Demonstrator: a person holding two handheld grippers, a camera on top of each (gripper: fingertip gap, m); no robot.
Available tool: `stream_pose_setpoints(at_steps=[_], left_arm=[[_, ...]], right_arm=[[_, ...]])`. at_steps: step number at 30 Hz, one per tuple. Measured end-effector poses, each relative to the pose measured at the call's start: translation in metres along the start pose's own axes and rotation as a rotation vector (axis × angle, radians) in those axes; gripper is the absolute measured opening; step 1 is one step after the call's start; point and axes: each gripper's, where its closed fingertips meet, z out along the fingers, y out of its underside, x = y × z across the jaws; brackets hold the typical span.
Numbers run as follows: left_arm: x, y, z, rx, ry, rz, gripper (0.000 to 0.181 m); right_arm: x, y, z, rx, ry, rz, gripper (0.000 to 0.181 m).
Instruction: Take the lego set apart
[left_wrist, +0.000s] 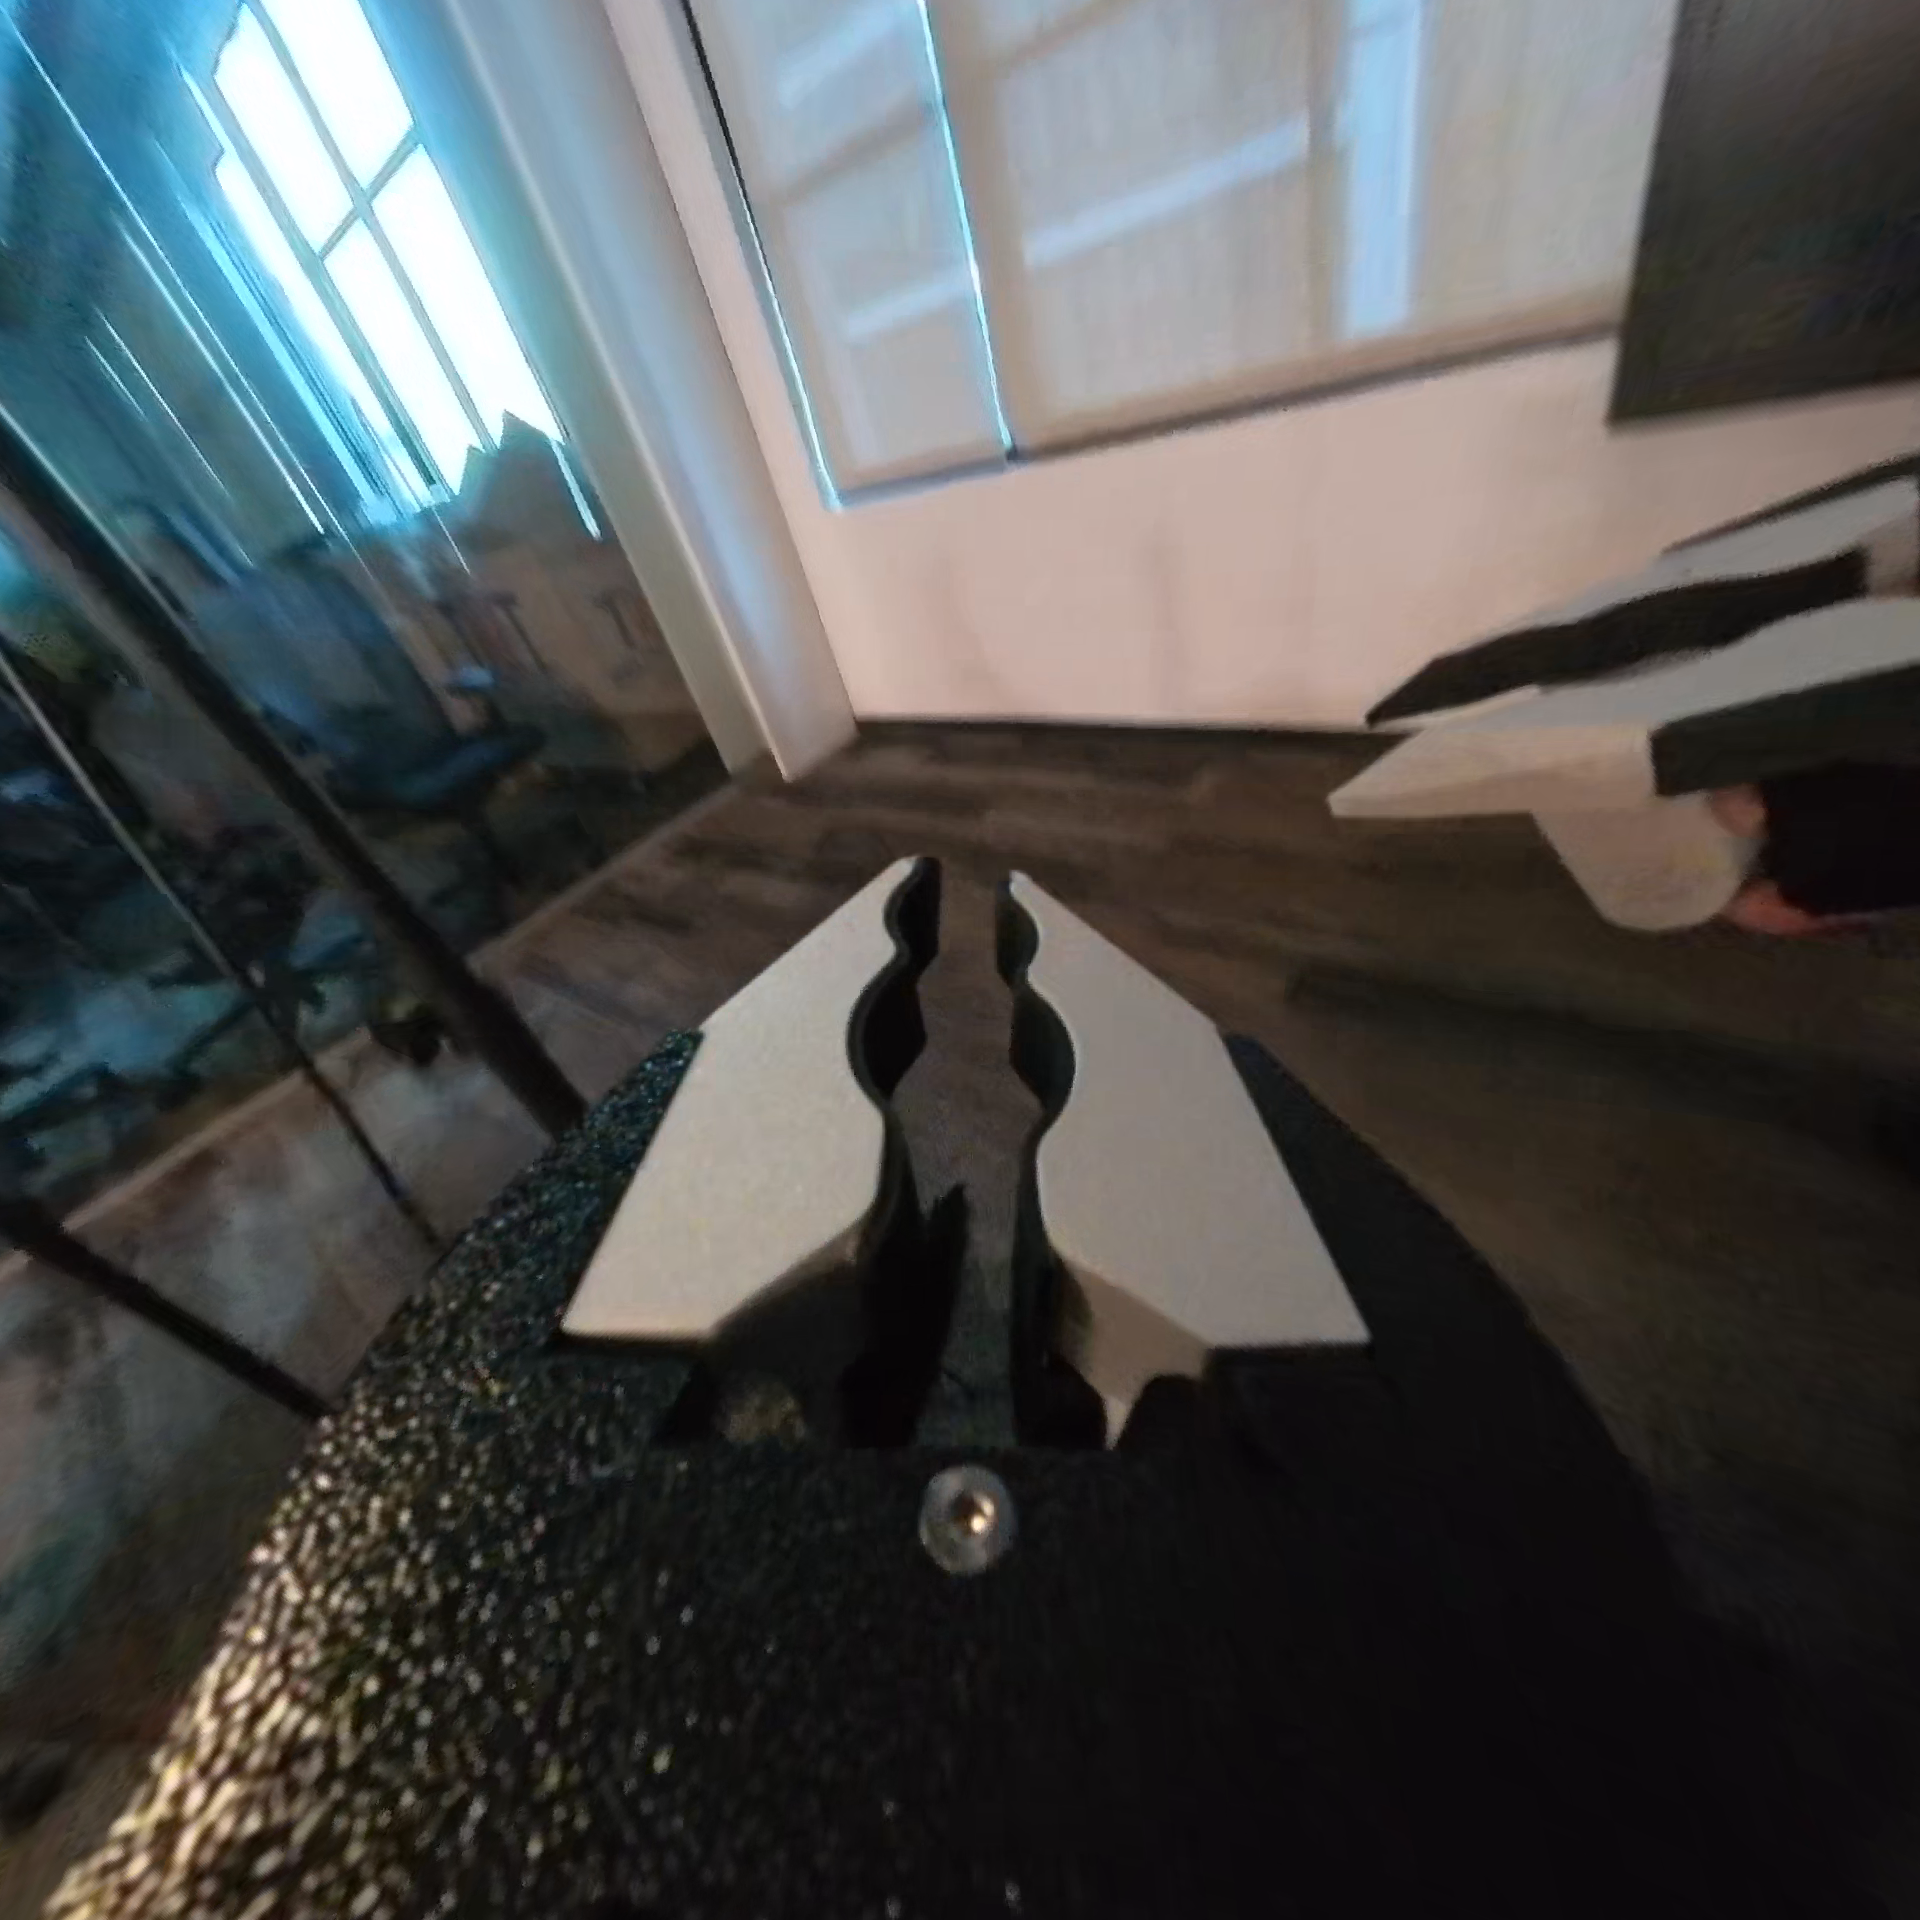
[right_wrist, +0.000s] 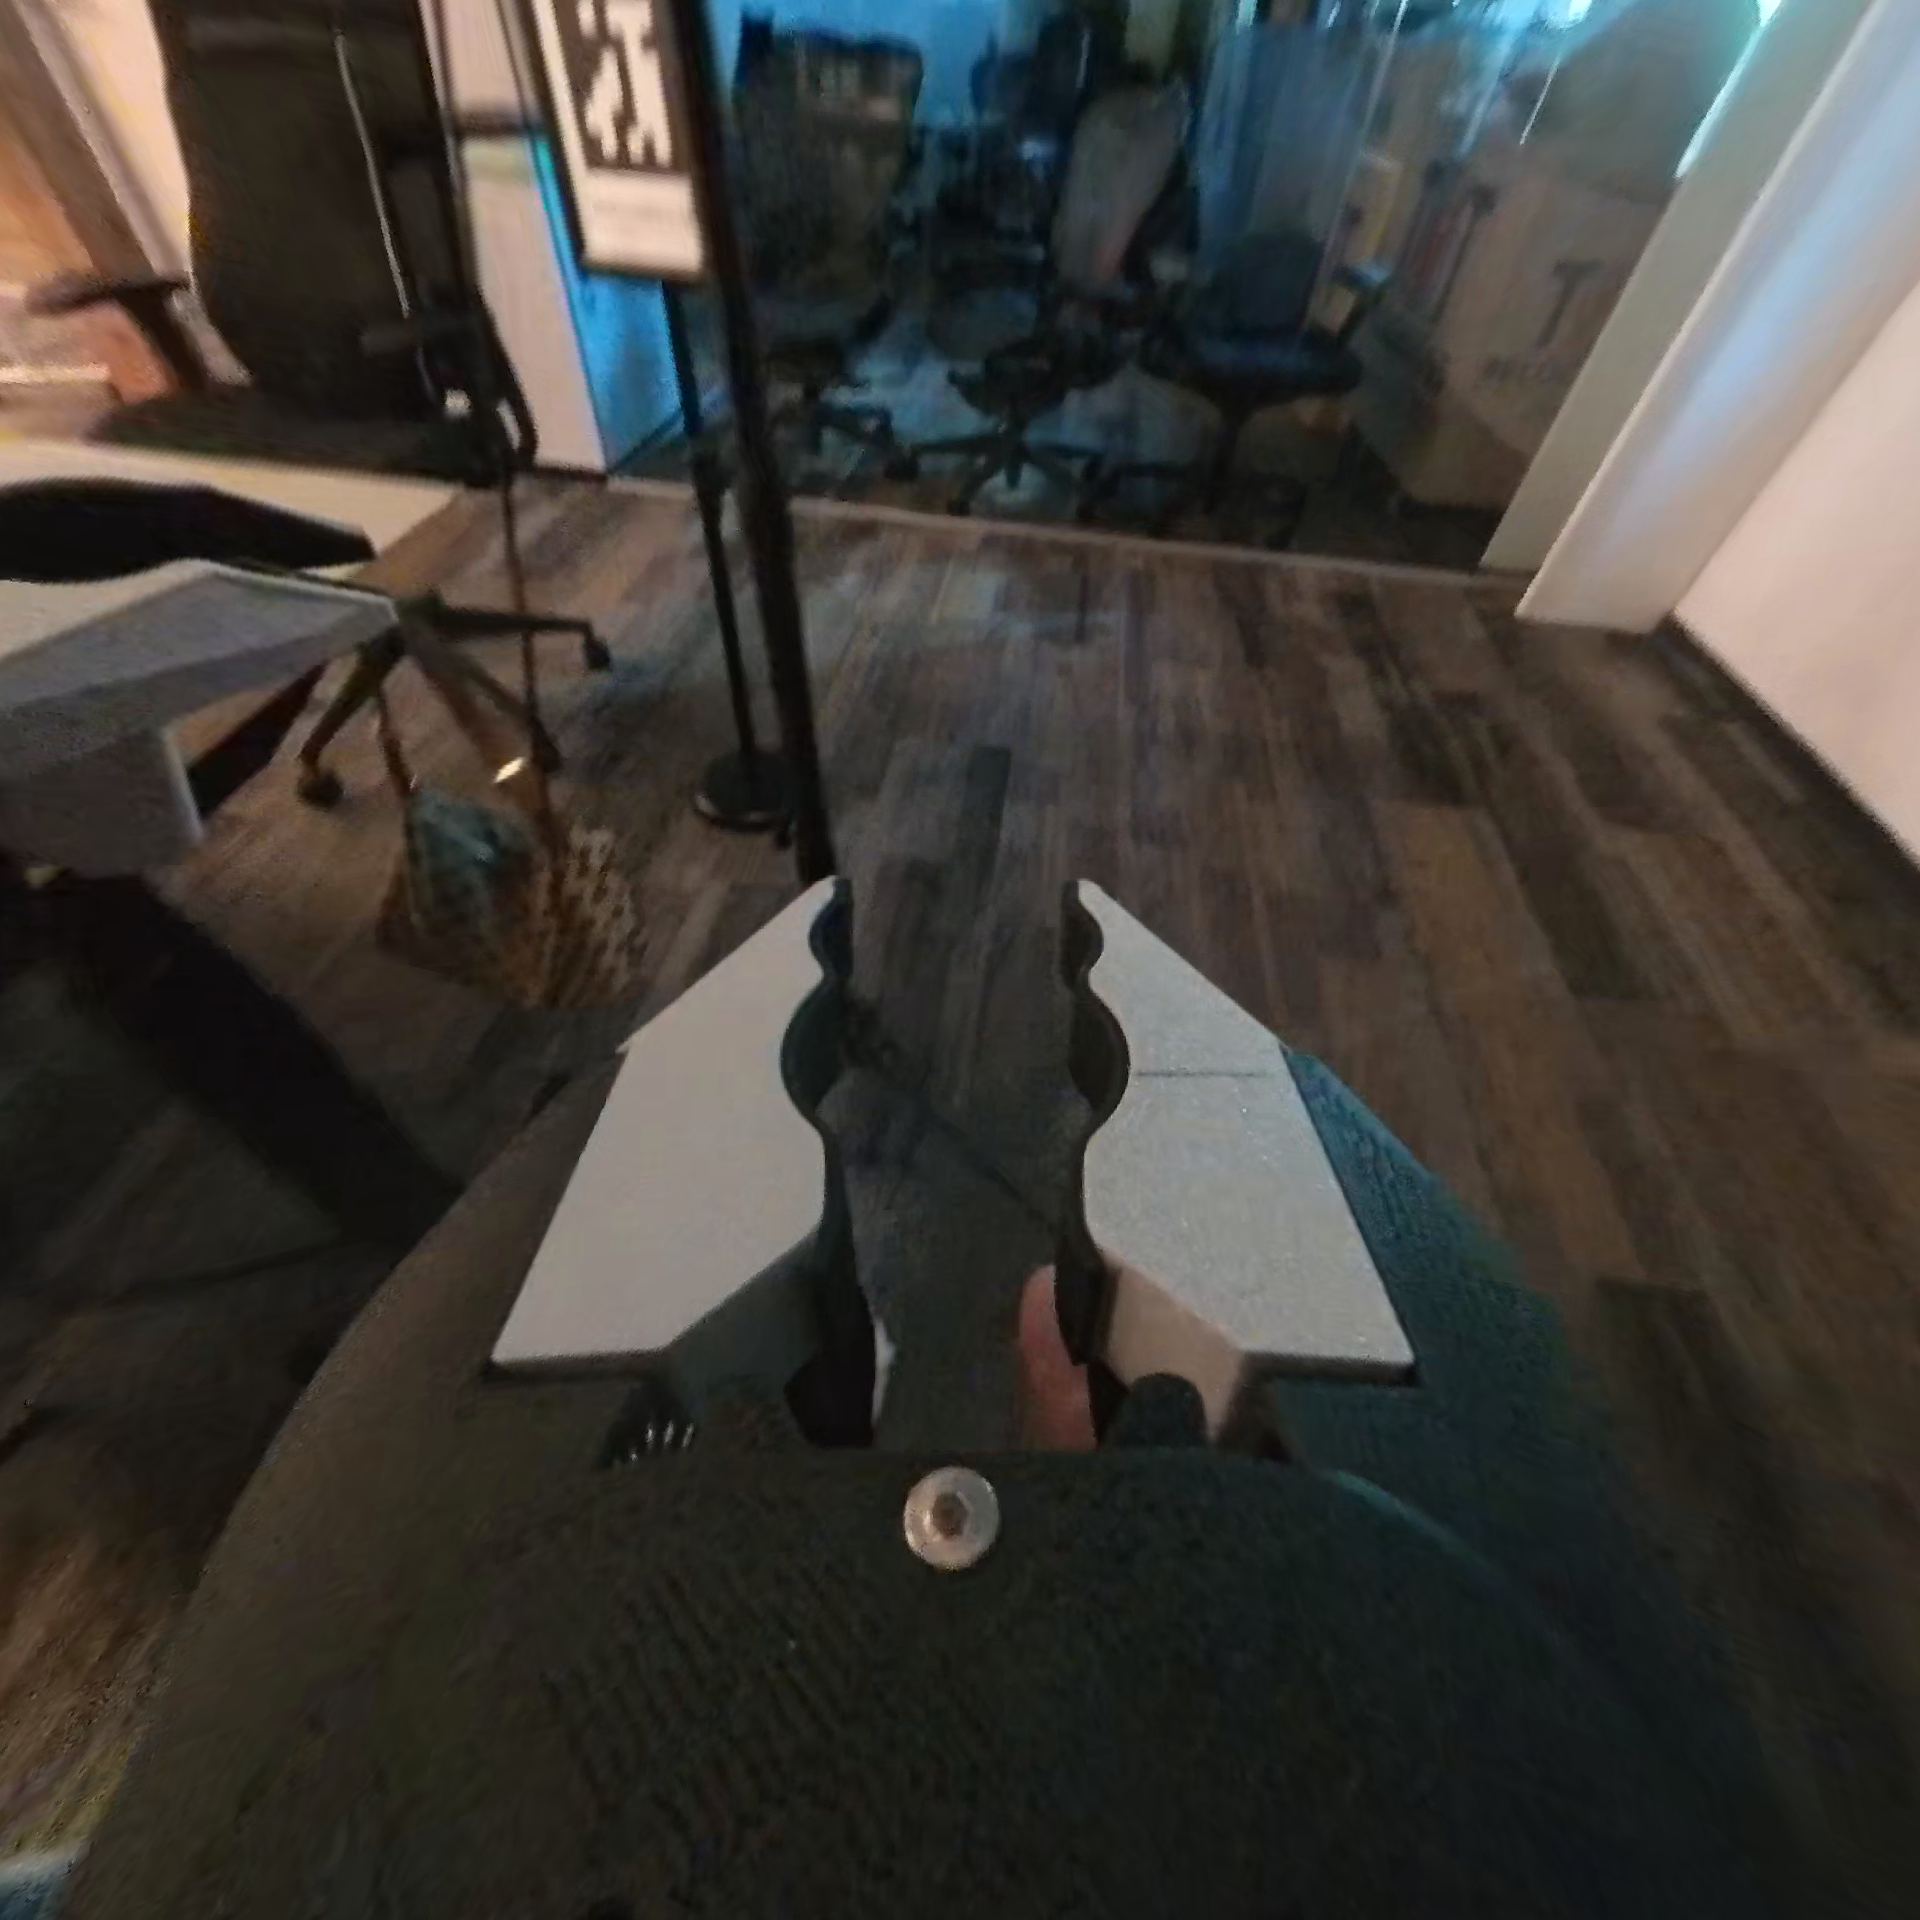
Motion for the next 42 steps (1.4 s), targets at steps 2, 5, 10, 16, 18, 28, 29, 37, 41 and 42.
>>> stream_pose_setpoints(at_steps=[2,5,10,16,18,28,29,37,41,42], left_arm=[[-0.019,-0.029,0.036,0.103,-0.014,0.001,0.011],[-0.036,-0.063,0.097,0.192,-0.014,-0.041,0.021],[-0.047,-0.084,0.180,0.208,0.006,-0.066,0.020],[-0.068,-0.042,0.274,0.167,-0.024,-0.057,0.020],[-0.087,-0.020,0.321,0.135,-0.072,-0.088,0.020],[-0.264,0.003,0.504,0.043,-0.404,-0.112,0.011],[-0.284,0.012,0.506,0.019,-0.442,-0.123,0.011],[-0.468,0.108,0.450,-0.154,-0.905,-0.209,0.013],[-0.561,0.146,0.424,-0.138,-1.081,-0.242,0.015],[-0.586,0.155,0.419,-0.129,-1.118,-0.242,0.015]], right_arm=[[0.025,-0.033,0.019,0.083,0.037,-0.028,0.046],[0.064,-0.073,0.044,0.147,0.111,-0.057,0.053],[0.120,-0.125,0.102,0.216,0.176,-0.213,0.040],[0.207,-0.147,0.207,0.316,0.203,-0.300,0.025],[0.261,-0.141,0.253,0.293,0.246,-0.313,0.024],[0.617,-0.166,0.408,0.255,0.655,-0.003,0.022],[0.623,-0.164,0.427,0.247,0.601,0.030,0.022],[0.587,-0.141,0.608,0.047,0.315,0.038,0.023],[0.526,-0.161,0.715,0.015,0.133,-0.032,0.024],[0.508,-0.169,0.743,0.014,0.092,-0.049,0.024]])
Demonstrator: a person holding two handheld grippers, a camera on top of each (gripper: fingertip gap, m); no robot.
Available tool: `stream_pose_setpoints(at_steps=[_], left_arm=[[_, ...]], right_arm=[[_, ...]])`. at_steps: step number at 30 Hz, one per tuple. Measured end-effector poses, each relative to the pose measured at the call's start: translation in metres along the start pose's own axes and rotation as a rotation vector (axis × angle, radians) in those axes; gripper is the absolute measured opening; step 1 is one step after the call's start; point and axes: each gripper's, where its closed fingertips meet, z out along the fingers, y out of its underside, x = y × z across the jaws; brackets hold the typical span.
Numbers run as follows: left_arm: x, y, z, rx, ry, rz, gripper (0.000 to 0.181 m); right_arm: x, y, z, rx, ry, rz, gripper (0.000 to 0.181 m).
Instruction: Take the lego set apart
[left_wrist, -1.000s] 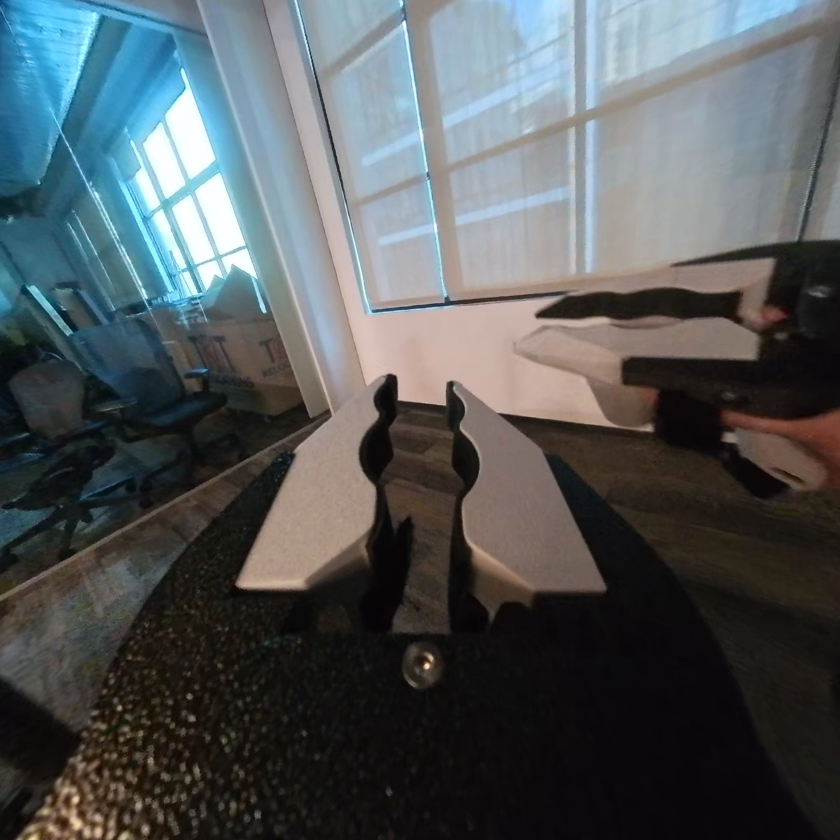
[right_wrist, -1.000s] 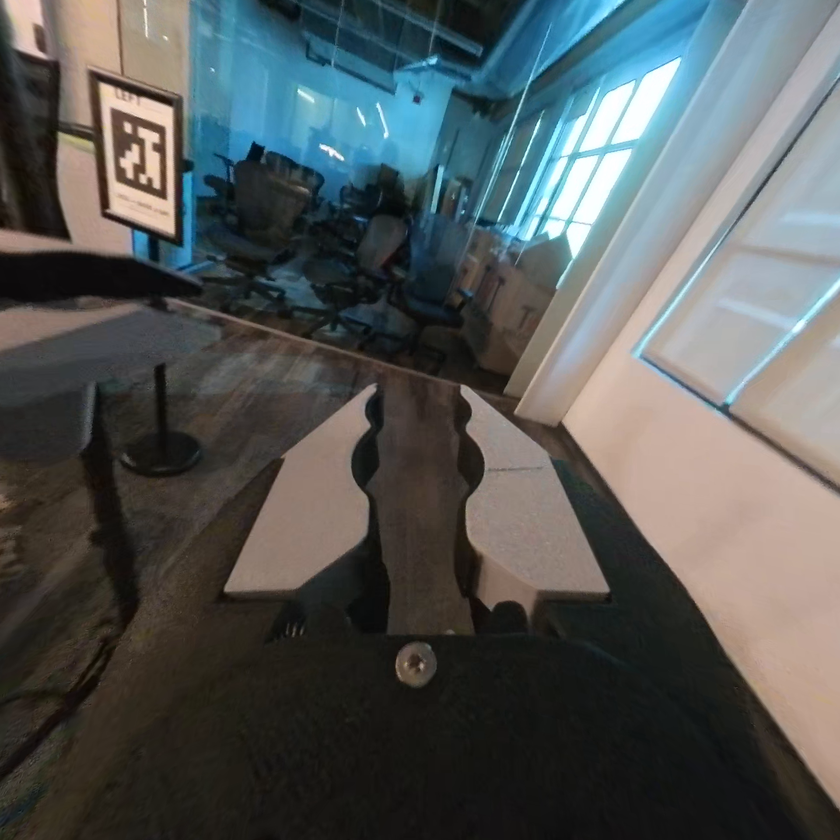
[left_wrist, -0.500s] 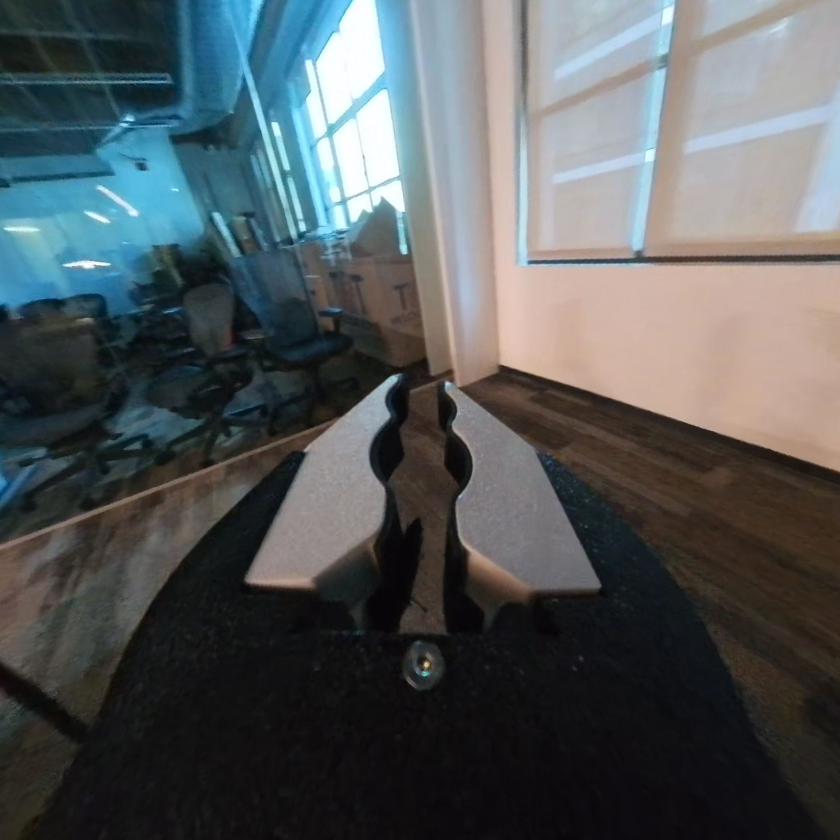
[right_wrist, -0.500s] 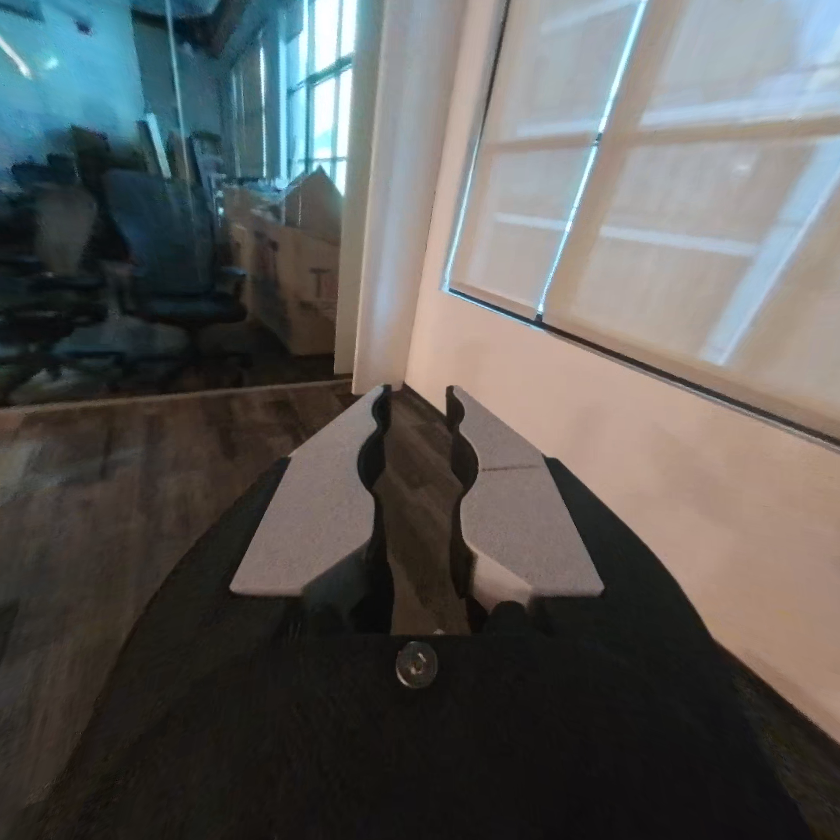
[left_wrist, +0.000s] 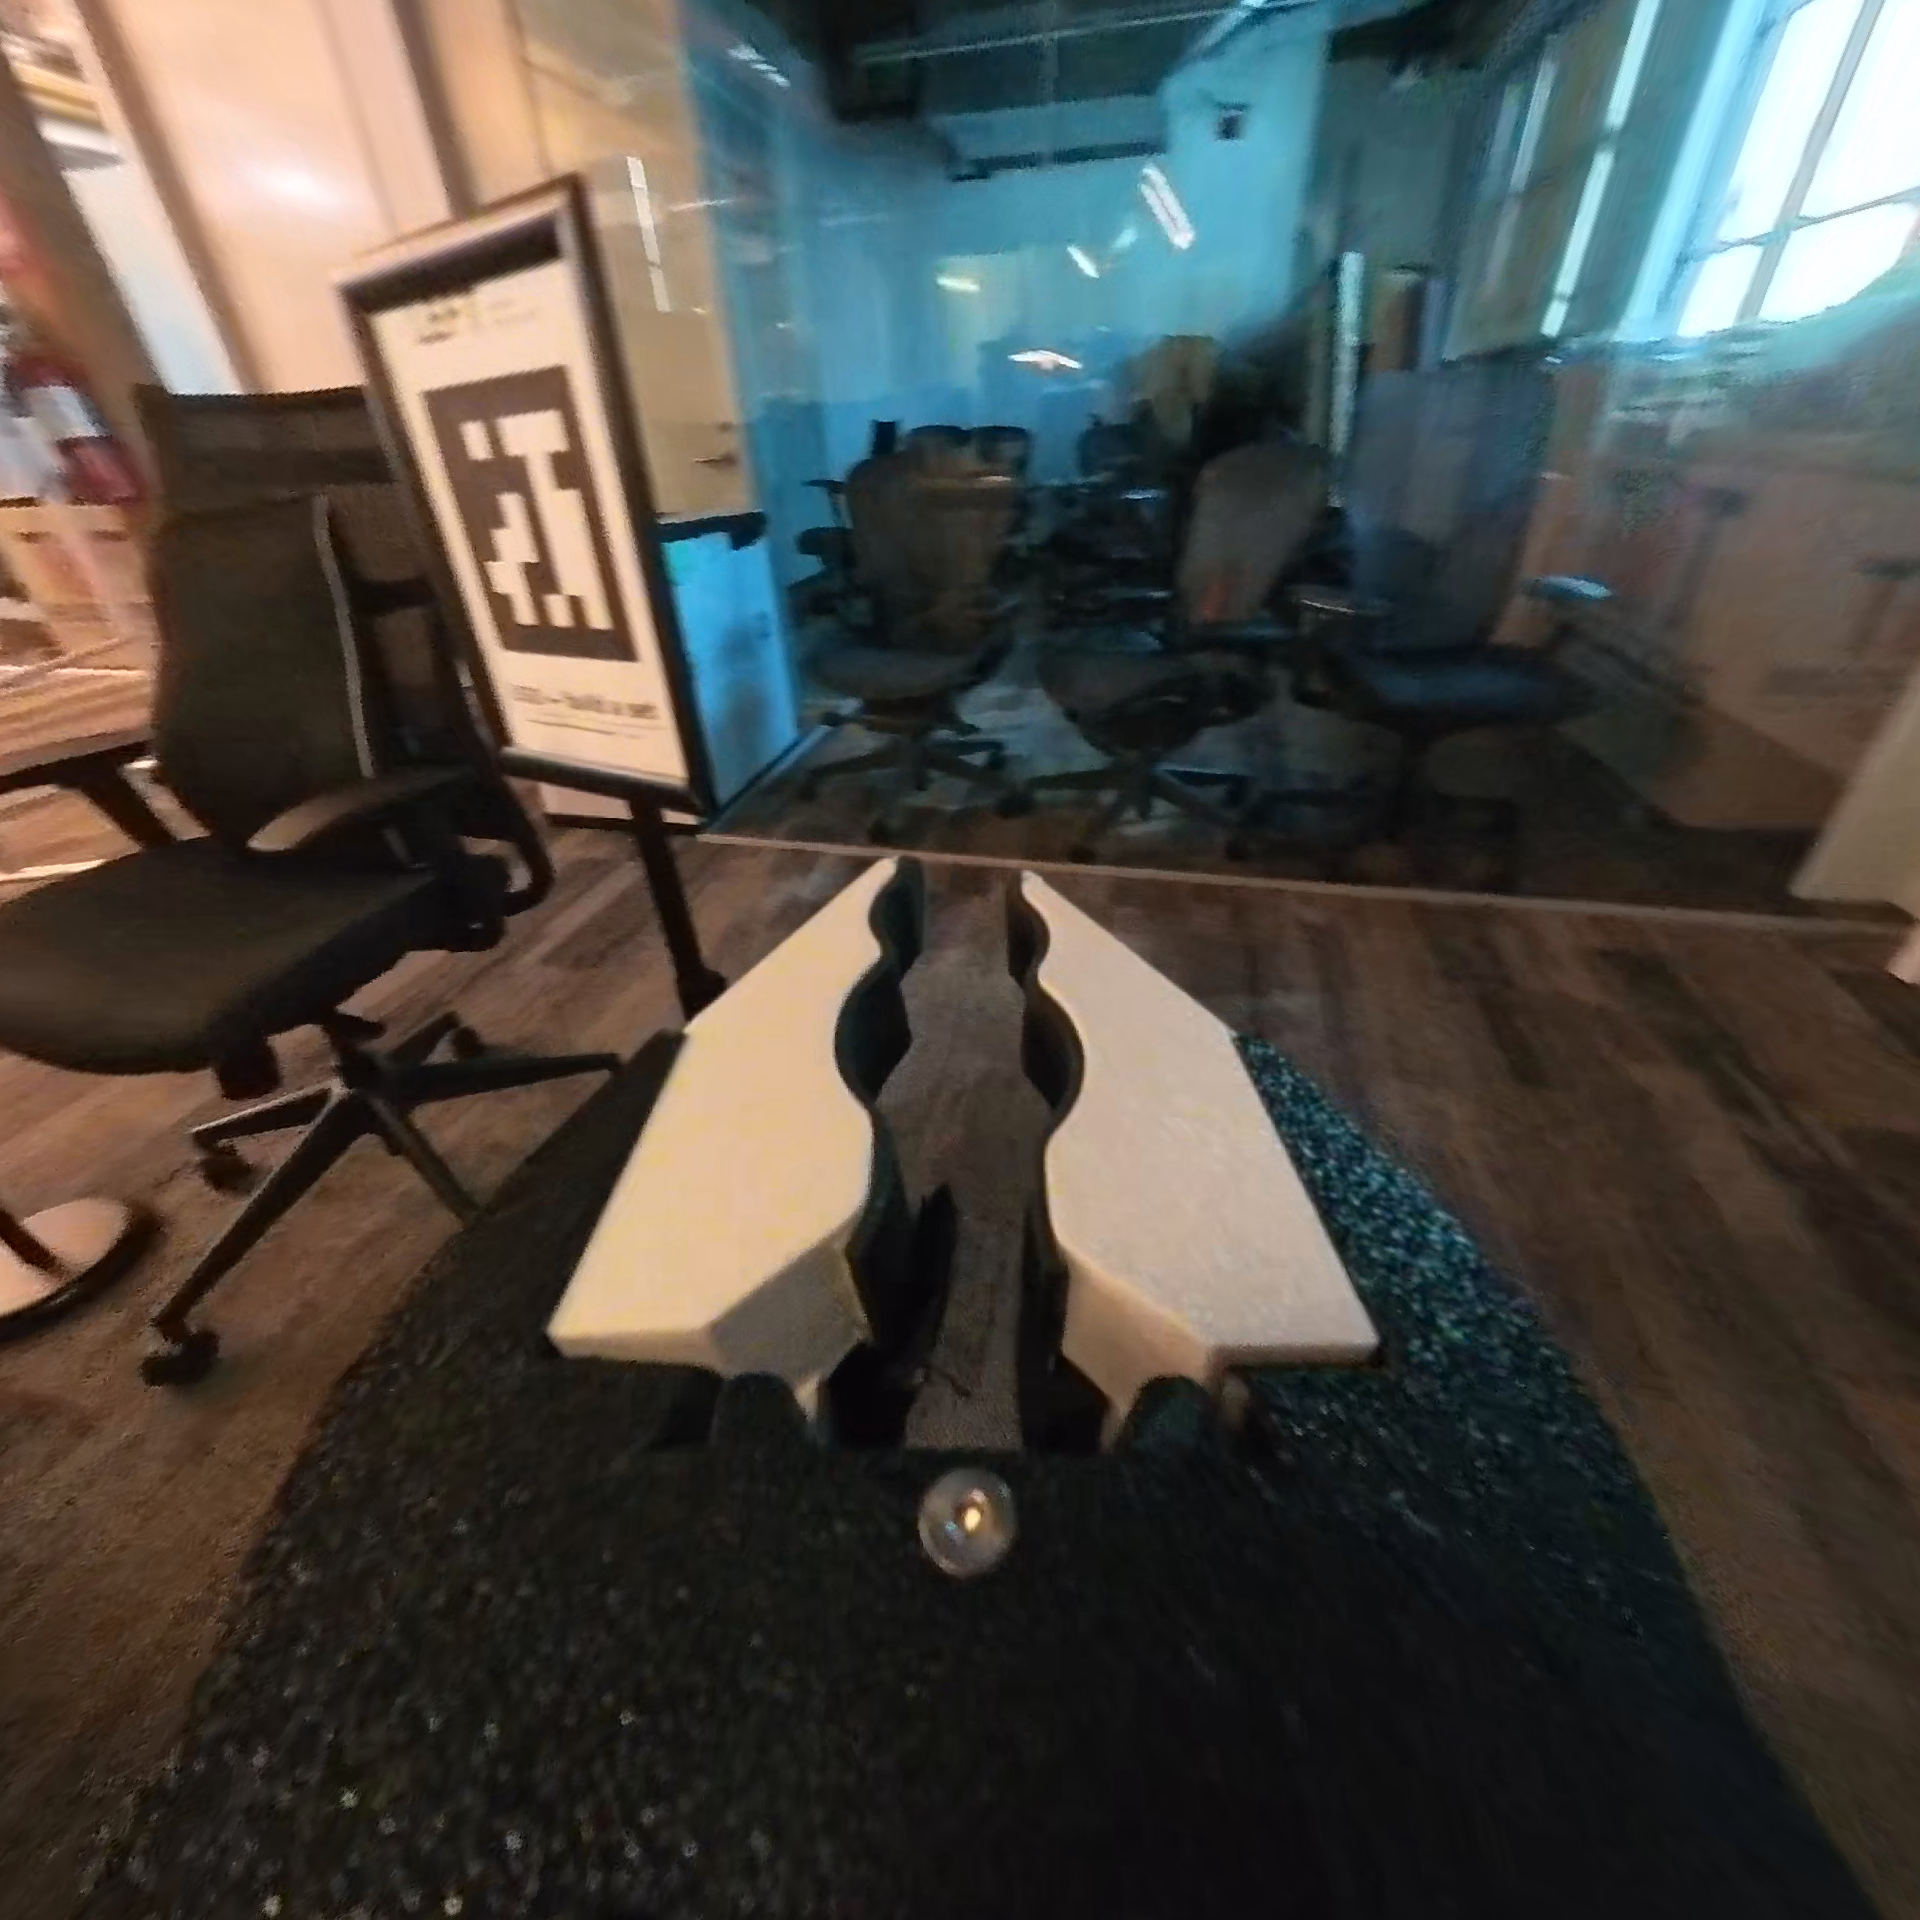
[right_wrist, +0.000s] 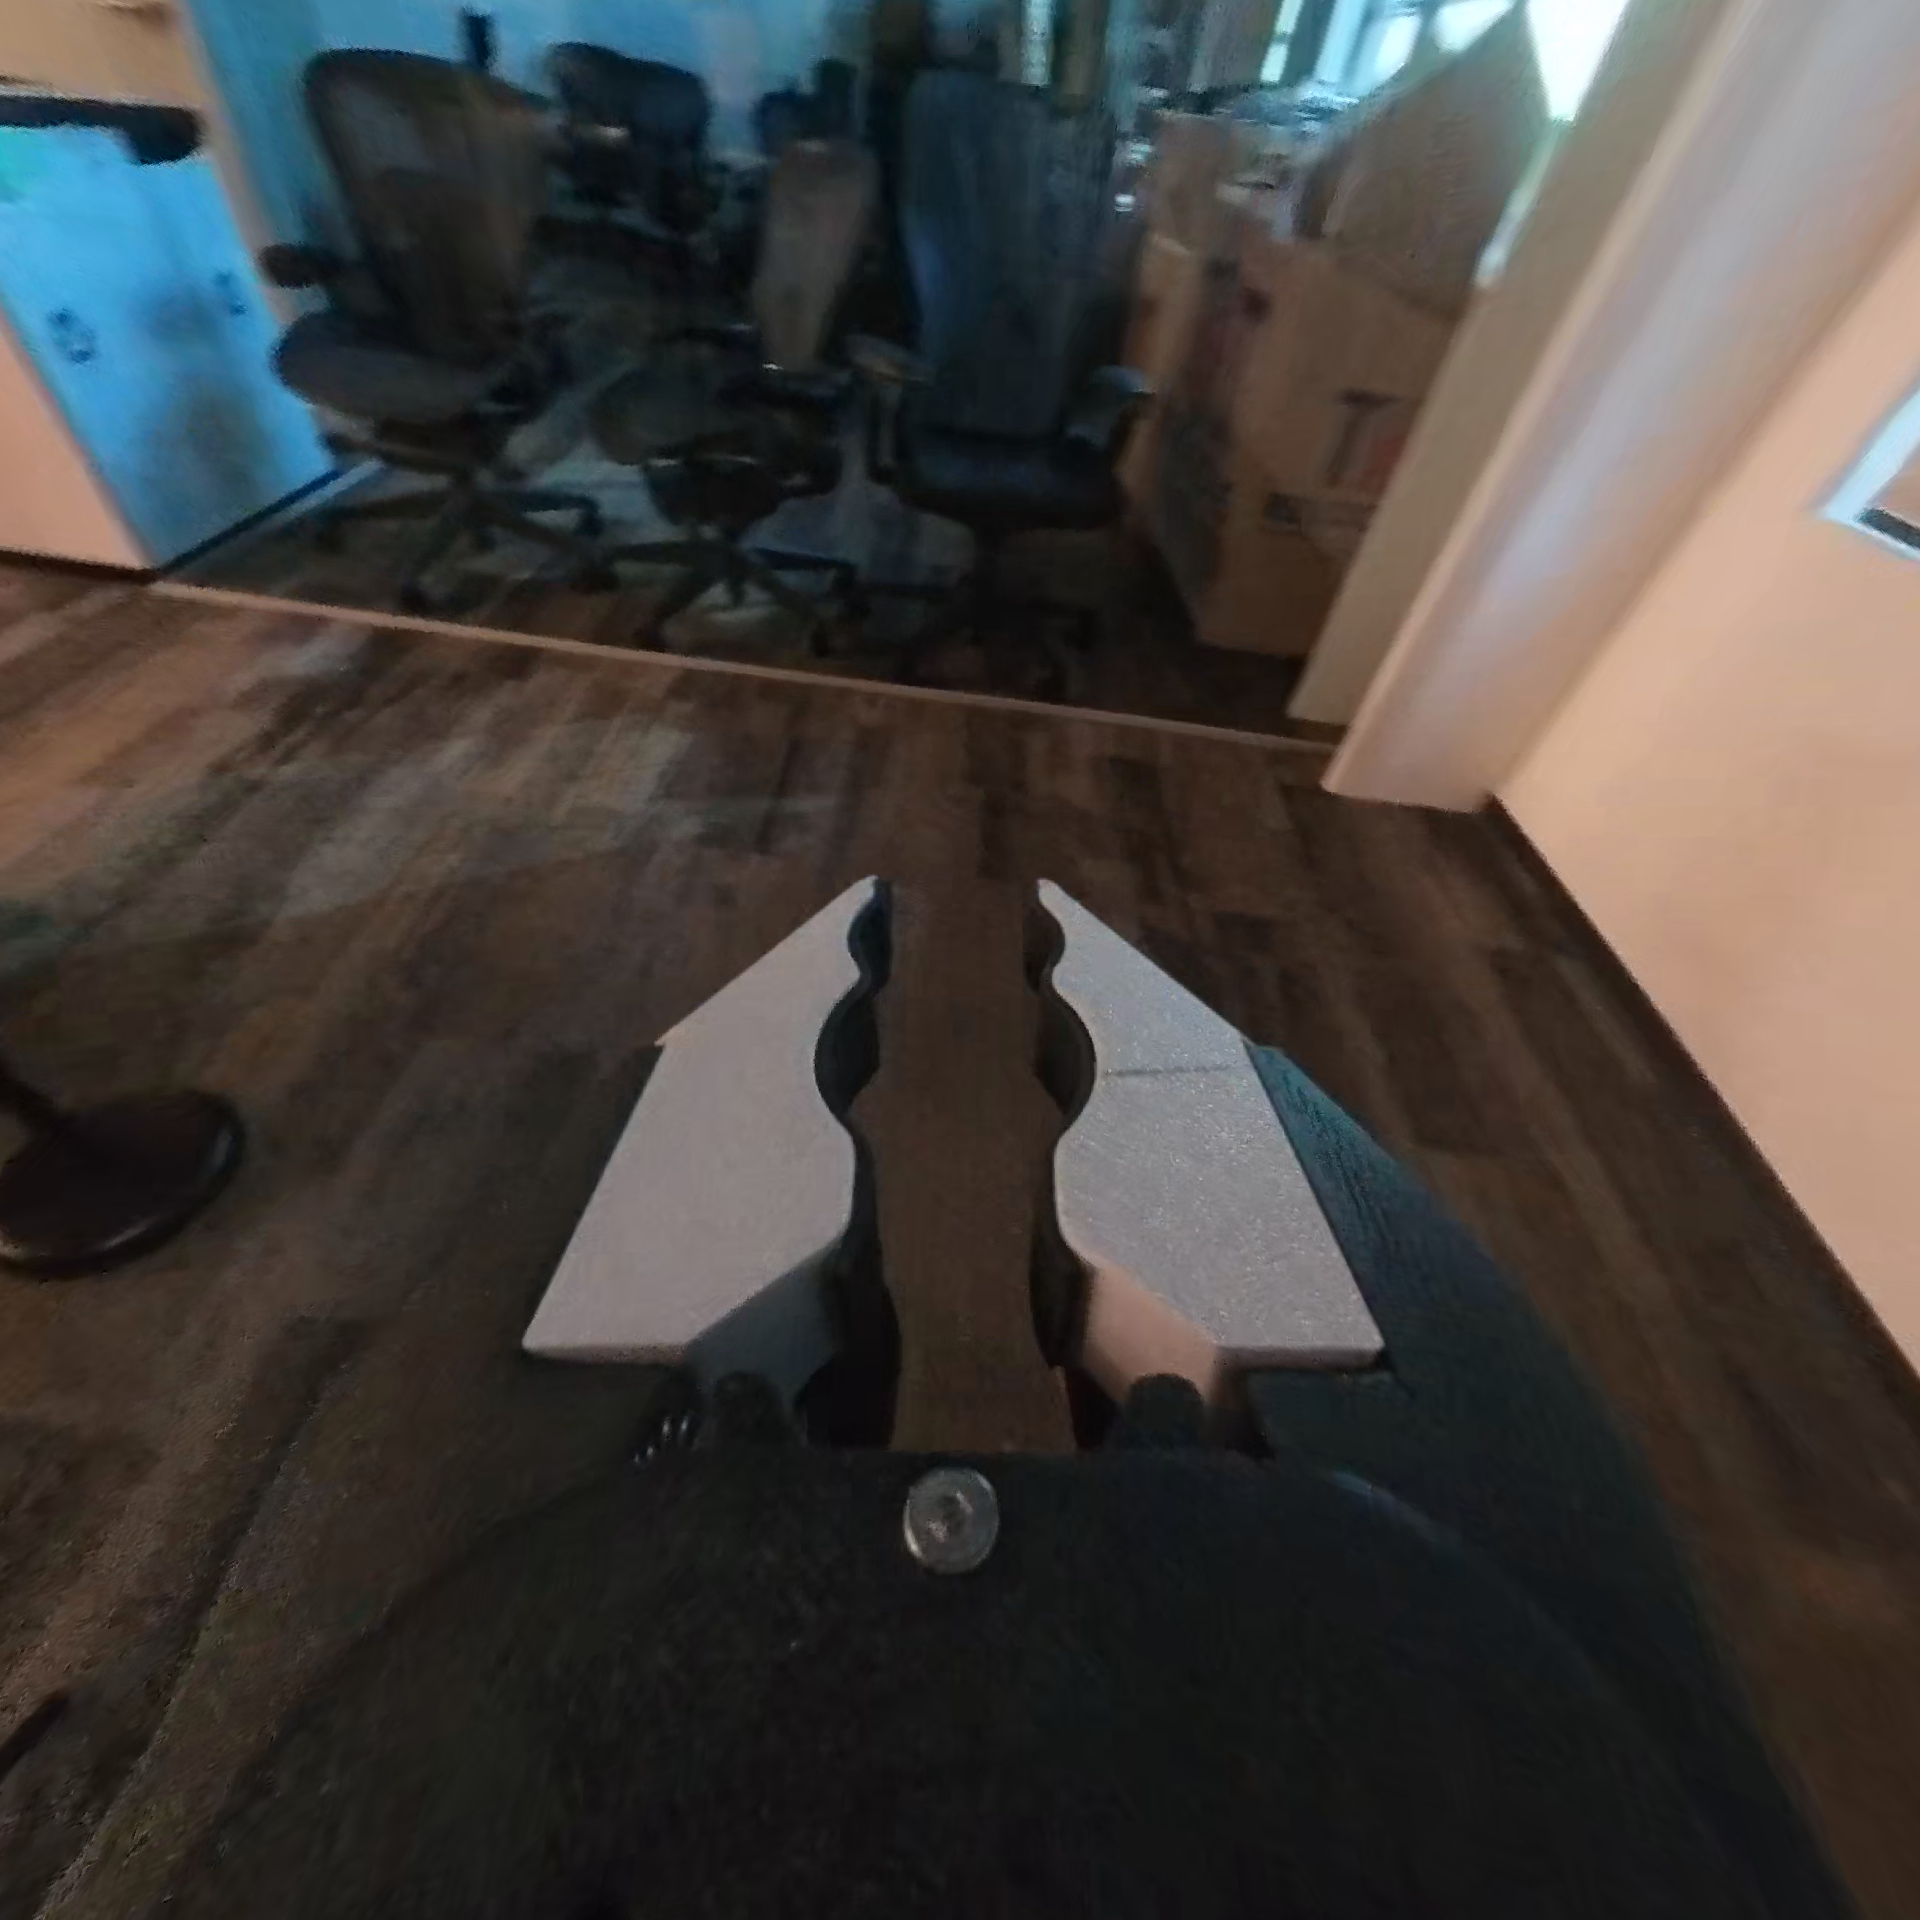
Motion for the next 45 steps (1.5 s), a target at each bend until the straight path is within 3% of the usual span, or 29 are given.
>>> stream_pose_setpoints(at_steps=[3,6,9,11,14,19,25,29,34,40,43,45], left_arm=[[-0.041,0.016,0.059,-0.033,-0.087,-0.054,0.016],[-0.075,0.031,0.095,-0.112,-0.155,-0.115,0.020],[-0.106,0.037,0.101,-0.128,-0.201,-0.122,0.026],[-0.127,0.048,0.094,-0.160,-0.222,-0.088,0.026],[-0.174,0.064,0.075,-0.211,-0.335,-0.065,0.028],[-0.284,0.055,0.060,-0.166,-0.555,-0.046,0.035],[-0.441,0.045,0.090,-0.165,-0.670,-0.060,0.035],[-0.548,0.037,0.102,-0.228,-0.735,-0.097,0.037],[-0.664,0.031,0.075,-0.276,-0.906,-0.134,0.039],[-0.768,0.031,0.032,-0.246,-1.034,-0.125,0.043],[-0.832,0.031,0.022,-0.213,-1.076,-0.067,0.042],[-0.880,0.030,0.018,-0.198,-1.124,-0.021,0.040]], right_arm=[[-0.076,-0.026,0.081,0.001,-0.118,-0.053,0.024],[-0.193,-0.055,0.148,0.002,-0.353,-0.114,0.024],[-0.331,-0.078,0.189,0.079,-0.615,-0.245,0.025],[-0.430,-0.082,0.197,0.095,-0.811,-0.322,0.025],[-0.578,-0.078,0.177,0.088,-1.154,-0.408,0.026],[-0.795,-0.090,0.105,0.144,-1.594,-0.500,0.025],[-1.036,-0.139,0.050,0.296,-1.752,-0.634,0.024],[-1.174,-0.183,0.030,0.266,-1.809,-0.601,0.024],[-1.301,-0.205,0.004,0.181,-1.903,-0.600,0.025],[-1.396,-0.202,-0.049,0.137,-2.194,-0.638,0.026],[-1.438,-0.201,-0.076,0.084,-2.421,-0.610,0.031],[-1.475,-0.198,-0.082,0.015,-2.482,-0.618,0.031]])
